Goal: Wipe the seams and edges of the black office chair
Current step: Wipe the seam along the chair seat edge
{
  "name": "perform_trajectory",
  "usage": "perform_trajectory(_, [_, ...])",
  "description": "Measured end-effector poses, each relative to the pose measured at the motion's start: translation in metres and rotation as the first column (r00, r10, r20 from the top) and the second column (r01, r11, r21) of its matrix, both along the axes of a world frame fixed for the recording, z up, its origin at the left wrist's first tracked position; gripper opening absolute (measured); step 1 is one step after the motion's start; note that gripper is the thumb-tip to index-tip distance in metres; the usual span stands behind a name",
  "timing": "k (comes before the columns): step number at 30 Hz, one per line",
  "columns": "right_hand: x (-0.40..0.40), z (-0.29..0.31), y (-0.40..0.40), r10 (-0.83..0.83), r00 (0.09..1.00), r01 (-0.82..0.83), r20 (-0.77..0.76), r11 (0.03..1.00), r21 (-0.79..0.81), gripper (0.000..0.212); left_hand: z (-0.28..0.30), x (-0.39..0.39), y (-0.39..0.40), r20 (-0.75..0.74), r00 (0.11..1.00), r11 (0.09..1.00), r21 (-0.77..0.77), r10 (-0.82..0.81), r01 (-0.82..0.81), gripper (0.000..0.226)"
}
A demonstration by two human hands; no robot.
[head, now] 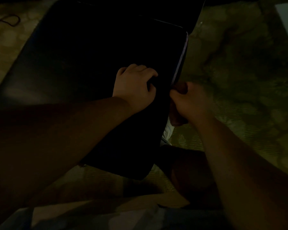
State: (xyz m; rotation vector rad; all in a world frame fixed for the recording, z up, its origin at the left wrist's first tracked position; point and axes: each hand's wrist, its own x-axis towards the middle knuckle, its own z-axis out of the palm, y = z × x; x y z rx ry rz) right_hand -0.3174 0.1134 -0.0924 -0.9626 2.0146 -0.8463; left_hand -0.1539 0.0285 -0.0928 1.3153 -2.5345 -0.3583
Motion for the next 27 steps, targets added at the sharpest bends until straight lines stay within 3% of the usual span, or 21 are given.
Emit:
perform_trajectory(3, [-0.002, -0.001, 0.001, -0.04, 0.999, 0.04, -0.018, 0.999, 0.014, 0.016, -0.001, -0.009, -0.001, 0.021, 0.999, 0.999, -0.018, 0.035, -0.035, 0.048])
perform_trajectory(7, [0.005, 0.001, -0.002, -0.015, 0.998, 0.015, 0.069, 1.0, 0.008, 0.018, -0.012, -0.009, 0.006, 0.067, 0.997, 0.999, -0.041, 0.035, -0.033, 0.057])
perform_trajectory(11, [0.001, -0.002, 0.001, -0.066, 0.994, 0.072, -0.082, 0.995, 0.068, 0.016, -0.012, -0.009, 0.003, 0.127, 0.99, 0.998, 0.029, 0.058, -0.062, 0.06])
perform_trajectory(15, [0.002, 0.004, 0.0, -0.061, 0.992, 0.058, 0.111, 0.998, 0.029, 0.007, -0.012, -0.009, 0.004, 0.131, 0.99, 0.997, 0.043, 0.051, -0.057, 0.061])
perform_trajectory(19, [-0.001, -0.001, -0.001, -0.066, 0.996, 0.071, -0.054, 0.994, 0.082, 0.018, -0.014, -0.008, 0.004, 0.12, 0.992, 0.998, 0.028, 0.051, -0.055, 0.059])
perform_trajectory(23, [0.0, 0.002, 0.0, -0.049, 0.996, 0.047, 0.07, 0.998, 0.03, 0.008, -0.015, -0.007, 0.005, 0.122, 0.992, 0.999, 0.031, 0.038, -0.042, 0.059])
perform_trajectory(27, [-0.001, -0.002, -0.001, -0.058, 0.998, 0.06, -0.03, 0.997, 0.042, 0.014, -0.014, -0.006, 0.005, 0.131, 0.991, 0.999, 0.021, 0.038, -0.041, 0.06])
